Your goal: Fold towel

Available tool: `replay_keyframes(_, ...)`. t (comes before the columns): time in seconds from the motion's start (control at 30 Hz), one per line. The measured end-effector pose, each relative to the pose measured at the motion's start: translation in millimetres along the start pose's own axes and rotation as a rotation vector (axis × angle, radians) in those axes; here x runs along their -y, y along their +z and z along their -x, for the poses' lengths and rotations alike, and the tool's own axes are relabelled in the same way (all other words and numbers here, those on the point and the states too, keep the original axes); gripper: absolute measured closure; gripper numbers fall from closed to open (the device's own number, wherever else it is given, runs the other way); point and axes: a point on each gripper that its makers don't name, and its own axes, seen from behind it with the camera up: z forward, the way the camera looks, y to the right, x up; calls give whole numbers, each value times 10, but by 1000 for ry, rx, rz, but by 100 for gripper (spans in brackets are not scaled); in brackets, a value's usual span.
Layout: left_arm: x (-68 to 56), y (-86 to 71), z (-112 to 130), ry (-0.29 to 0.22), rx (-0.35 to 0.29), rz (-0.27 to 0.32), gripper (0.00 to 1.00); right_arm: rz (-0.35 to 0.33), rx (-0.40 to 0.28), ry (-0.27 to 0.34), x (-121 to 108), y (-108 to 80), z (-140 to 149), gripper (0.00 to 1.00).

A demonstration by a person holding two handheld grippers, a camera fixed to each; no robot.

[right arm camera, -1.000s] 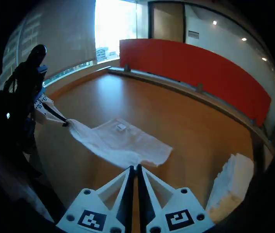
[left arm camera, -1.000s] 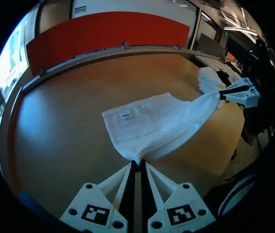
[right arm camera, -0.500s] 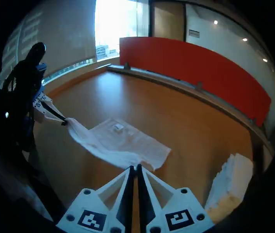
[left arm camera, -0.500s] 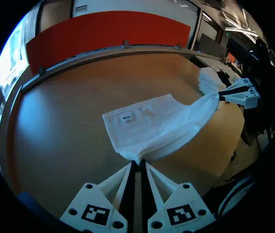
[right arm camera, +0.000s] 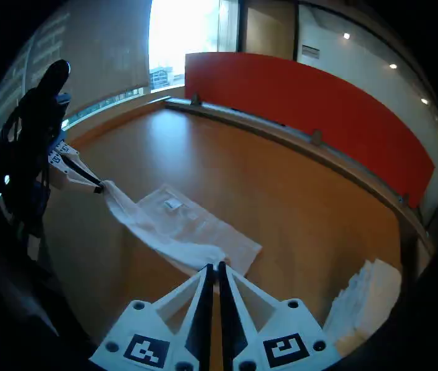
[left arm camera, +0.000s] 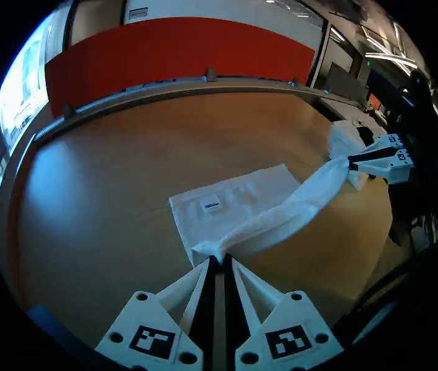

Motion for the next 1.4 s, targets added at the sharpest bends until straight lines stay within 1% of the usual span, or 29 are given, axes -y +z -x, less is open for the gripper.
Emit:
replay_keyframes(0.17,101,193,-74,-1,6,-8,91,7,22,8,-126,209,10,94)
replay_keyframes(0.33,196,373,-105,-3,24,-13,91,13,39,35,-198,398,42,94)
replay_keyframes(0.47,242,464,-114,-3,38,-15,91,13,51,45,-204,475,82,94)
replay_keyframes(0.67,272,591,-75,9,64,-9,91,9,79,45,-233,579,176,94)
replay_keyframes(0.87,352,800,-77,18,72,-29,91,10,99,51,-294,754,240,94)
replay_keyframes(1.03,406,964,-109,16,71,-46,91,22,107,60,-351,894,284,94)
replay_keyframes(1.23,469,1081,-130,3,73,-62,90,35,102,65,-388,998,286,93)
replay_keyframes(1.37,525,1126,-141,-7,72,-82,86,44,97,66,-407,1043,277,91)
replay_keyframes(1.4,539,1131,-144,-7,70,-88,82,47,97,67,-411,1052,281,91)
